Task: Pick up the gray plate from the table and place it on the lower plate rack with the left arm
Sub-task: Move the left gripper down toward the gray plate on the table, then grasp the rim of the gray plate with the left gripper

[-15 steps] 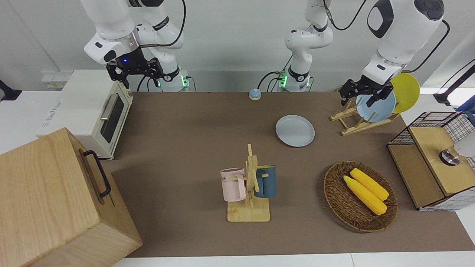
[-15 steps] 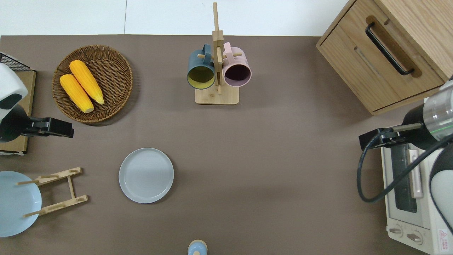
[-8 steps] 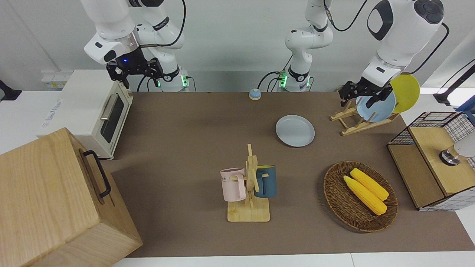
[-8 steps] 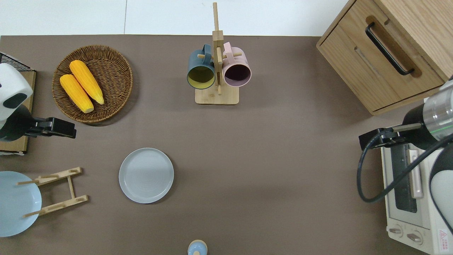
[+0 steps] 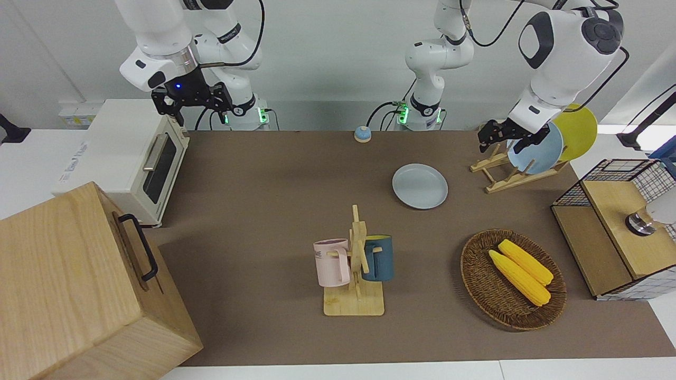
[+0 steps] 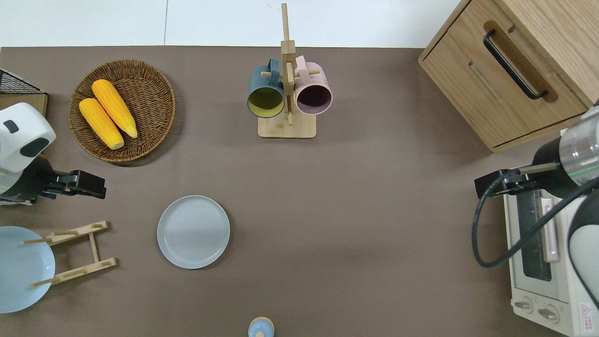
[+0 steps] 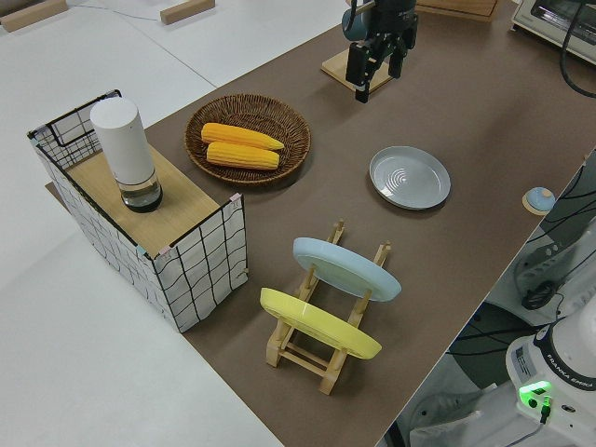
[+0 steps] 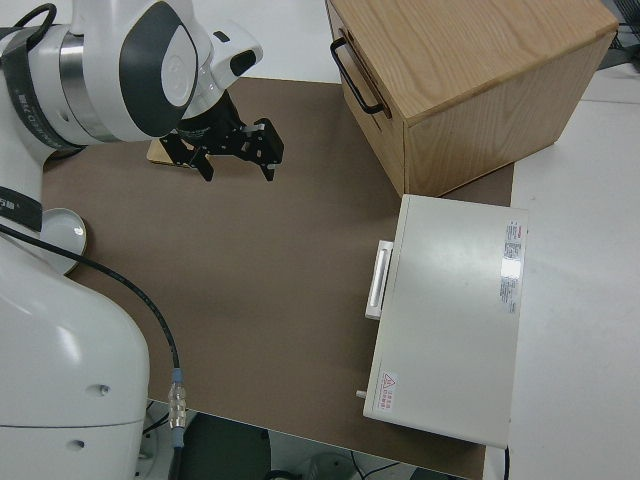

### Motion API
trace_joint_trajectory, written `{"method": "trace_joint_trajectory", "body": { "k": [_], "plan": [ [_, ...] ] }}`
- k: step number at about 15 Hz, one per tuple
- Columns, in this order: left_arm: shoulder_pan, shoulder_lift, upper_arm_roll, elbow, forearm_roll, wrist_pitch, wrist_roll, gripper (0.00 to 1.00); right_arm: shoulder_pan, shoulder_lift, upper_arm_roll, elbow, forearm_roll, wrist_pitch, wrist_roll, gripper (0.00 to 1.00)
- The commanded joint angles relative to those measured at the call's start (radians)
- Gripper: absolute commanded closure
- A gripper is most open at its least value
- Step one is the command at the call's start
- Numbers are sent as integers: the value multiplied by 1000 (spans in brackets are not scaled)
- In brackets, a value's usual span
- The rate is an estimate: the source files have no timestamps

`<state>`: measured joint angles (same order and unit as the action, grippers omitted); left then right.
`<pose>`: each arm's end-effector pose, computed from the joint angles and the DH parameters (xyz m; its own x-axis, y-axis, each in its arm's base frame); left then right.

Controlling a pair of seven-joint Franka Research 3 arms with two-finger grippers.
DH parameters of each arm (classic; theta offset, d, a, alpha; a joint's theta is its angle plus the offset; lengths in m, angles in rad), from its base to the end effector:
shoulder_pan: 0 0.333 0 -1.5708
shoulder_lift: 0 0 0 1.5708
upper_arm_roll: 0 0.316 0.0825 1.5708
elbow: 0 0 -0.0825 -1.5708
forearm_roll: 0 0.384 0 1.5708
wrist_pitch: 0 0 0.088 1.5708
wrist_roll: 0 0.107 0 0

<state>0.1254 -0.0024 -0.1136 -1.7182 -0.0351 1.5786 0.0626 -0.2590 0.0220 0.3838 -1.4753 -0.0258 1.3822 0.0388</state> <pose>0.5462 0.0027 0.5574 0.9896 -0.0505 -0.1344 -0.0451 -0.9981 0.0429 0.5375 0.0617 0.6421 0.9903 0.0811 -0.1125 0.0841 -0.9962 0.0219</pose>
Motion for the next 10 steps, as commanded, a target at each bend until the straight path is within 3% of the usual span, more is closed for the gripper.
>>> {"method": "trace_joint_trajectory", "body": {
  "k": [1,5,10],
  "plan": [
    [3,-119,5,-167,0,49,-7,7,-23,-2,21,7,-6,-11,12,17],
    [3,-209,5,-315,-2,150,-7,7,-23,-2,21,7,-6,-12,12,17],
    [-3,-272,5,-449,-31,248,-7,7,-23,-2,21,7,-6,-12,12,17]
  ]
}}
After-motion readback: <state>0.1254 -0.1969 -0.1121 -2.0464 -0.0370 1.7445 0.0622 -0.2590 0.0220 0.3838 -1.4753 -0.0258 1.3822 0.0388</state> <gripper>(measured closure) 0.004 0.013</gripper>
